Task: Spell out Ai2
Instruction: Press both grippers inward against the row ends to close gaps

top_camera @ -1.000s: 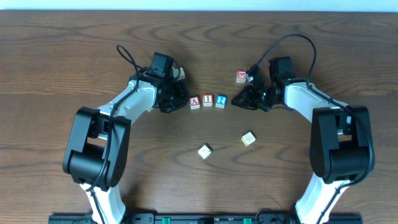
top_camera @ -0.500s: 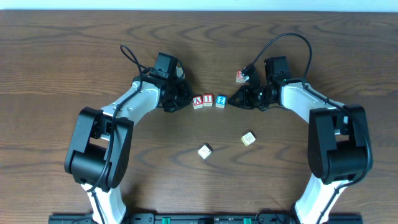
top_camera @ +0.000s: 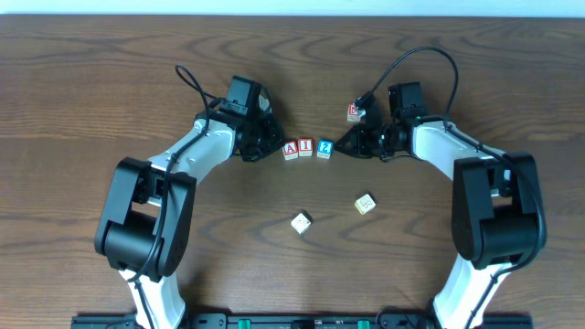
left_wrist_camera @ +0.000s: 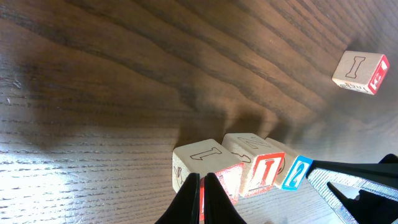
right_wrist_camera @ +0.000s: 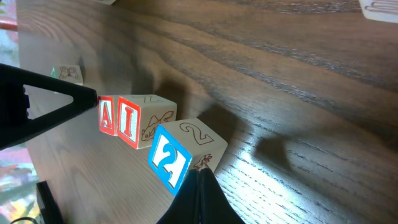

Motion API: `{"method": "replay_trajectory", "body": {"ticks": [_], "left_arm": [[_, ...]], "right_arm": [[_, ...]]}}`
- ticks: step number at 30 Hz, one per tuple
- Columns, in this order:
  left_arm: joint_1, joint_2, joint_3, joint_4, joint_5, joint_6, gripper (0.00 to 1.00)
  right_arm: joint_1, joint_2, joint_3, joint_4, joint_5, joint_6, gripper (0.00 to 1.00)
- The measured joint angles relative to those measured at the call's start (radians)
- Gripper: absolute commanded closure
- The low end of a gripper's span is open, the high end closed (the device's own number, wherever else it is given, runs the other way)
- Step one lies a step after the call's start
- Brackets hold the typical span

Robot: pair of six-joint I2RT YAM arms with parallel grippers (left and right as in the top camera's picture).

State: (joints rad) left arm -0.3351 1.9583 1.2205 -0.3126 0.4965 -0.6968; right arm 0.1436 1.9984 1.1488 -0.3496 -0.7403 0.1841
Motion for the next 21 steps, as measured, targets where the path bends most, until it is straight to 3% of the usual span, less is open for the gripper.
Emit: {"method": "replay_trajectory", "body": {"ticks": [21], "left_arm": [[0.0,0.0,0.0,-0.026,-0.006,-0.006,0.94]], "right_arm": [[0.035,0.0,0.0,0.02,0.015,0.021,0.99]]}}
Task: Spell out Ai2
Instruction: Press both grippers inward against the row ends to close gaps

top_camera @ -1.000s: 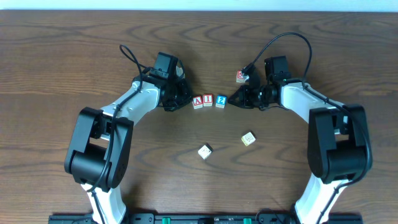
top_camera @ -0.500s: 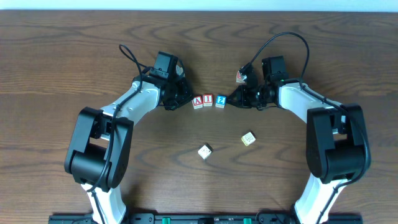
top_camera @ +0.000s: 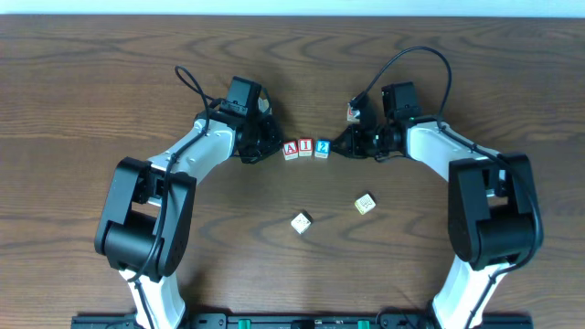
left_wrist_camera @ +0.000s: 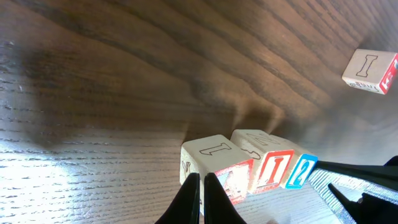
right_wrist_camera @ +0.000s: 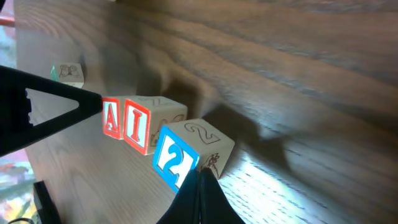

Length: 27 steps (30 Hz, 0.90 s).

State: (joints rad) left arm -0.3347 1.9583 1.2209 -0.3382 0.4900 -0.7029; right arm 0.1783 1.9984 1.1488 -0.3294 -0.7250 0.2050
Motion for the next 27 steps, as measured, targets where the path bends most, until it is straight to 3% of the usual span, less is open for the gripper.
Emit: {"method": "replay_trajectory", "body": {"ticks": [27], "left_arm": [[0.0,0.0,0.0,-0.022,-0.073,0.003,0.94]], "right_arm": [[0.011,0.0,0.0,0.028,0.0,0.016,0.99]]}}
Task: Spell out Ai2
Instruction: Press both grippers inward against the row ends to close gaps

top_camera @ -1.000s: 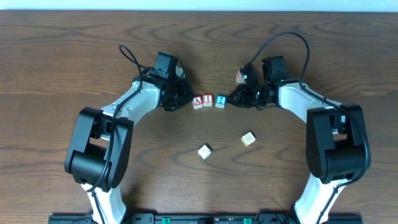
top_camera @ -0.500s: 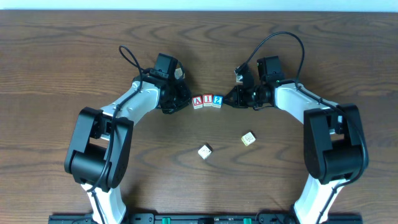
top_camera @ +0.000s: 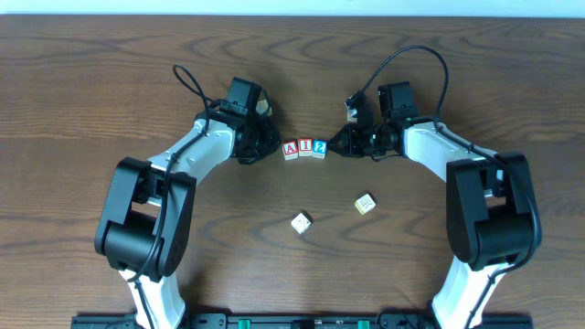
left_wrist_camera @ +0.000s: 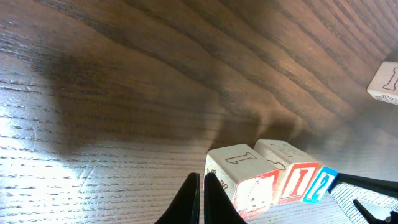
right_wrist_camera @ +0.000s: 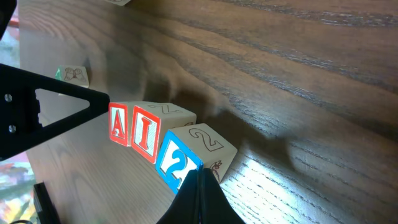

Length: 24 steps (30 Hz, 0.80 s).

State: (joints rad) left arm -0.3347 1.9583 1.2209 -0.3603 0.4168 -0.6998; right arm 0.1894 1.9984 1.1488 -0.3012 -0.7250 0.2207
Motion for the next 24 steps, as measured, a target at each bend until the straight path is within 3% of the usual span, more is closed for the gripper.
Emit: {"method": "replay_trajectory", "body": {"ticks": [24], "left_arm": [[-0.021,0.0,0.0,0.0,0.0,-0.052,0.94]], "right_arm": [[0.0,0.0,0.0,-0.031,0.0,0.004,0.99]]}}
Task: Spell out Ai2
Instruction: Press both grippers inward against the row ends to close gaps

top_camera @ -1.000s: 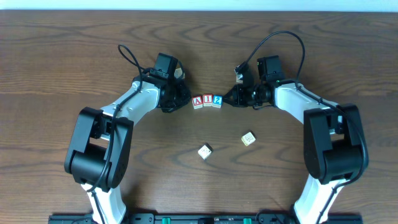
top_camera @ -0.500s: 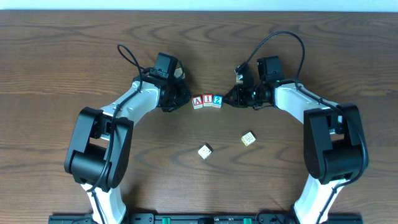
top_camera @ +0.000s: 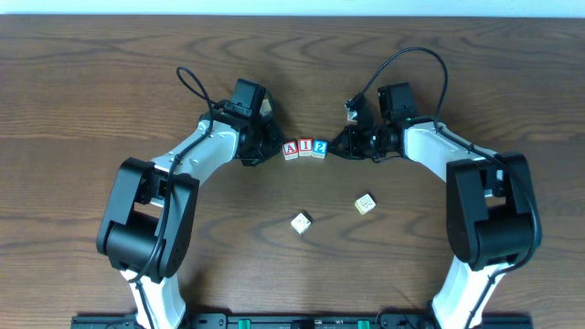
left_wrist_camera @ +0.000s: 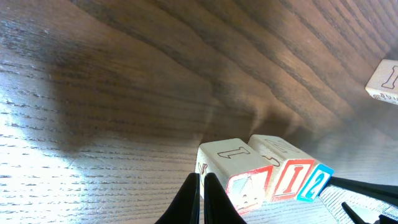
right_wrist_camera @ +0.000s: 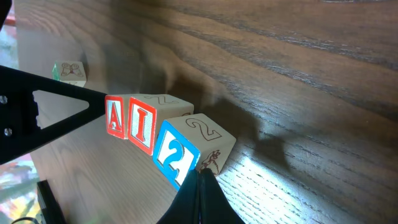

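Three wooden blocks stand in a row on the table: the red A block [top_camera: 291, 149], the red I block [top_camera: 305, 148] and the blue 2 block [top_camera: 319, 147]. They show as the A block [left_wrist_camera: 249, 182], I block [left_wrist_camera: 290, 173] and 2 block [left_wrist_camera: 315, 182] in the left wrist view. My left gripper [left_wrist_camera: 201, 178] is shut, its tip against the A block's left side. My right gripper [right_wrist_camera: 199, 175] is shut too, its tip at the 2 block's [right_wrist_camera: 177, 157] right side.
A spare block with an I face [left_wrist_camera: 387, 81] lies behind the row near the right arm [top_camera: 353, 111]. Two more loose blocks, one [top_camera: 301, 222] and another [top_camera: 365, 203], lie nearer the front. A green-printed block [right_wrist_camera: 68, 71] shows far left in the right wrist view.
My left gripper has moved right, up against the A block's left side. The row and my right gripper have stayed about where they were.
At first the 2 block stood slightly apart from A and I, both grippers shut beside the row's ends. By the following moments my right gripper and the 2 block stood further left, closing the row. Now both shut tips flank a tight A-I-2 row.
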Motion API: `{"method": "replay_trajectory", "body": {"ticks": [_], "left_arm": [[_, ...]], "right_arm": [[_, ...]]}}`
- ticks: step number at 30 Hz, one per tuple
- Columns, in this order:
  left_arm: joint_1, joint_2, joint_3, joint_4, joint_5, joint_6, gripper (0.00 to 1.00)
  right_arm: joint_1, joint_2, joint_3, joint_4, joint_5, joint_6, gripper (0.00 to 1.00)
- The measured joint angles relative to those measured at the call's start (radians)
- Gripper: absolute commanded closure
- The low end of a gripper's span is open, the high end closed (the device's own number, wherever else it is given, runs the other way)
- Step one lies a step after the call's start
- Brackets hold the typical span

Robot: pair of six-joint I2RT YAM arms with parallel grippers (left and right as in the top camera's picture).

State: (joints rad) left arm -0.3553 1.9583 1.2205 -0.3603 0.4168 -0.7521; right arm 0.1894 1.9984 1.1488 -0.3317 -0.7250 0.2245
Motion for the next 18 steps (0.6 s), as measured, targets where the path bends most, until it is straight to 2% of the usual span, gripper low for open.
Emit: {"method": "replay_trajectory", "body": {"ticks": [18], "left_arm": [[-0.009,0.0,0.0,0.01,0.002,-0.023,0.94]], "right_arm": [[0.0,0.0,0.0,0.0,0.0,0.0,0.99]]}}
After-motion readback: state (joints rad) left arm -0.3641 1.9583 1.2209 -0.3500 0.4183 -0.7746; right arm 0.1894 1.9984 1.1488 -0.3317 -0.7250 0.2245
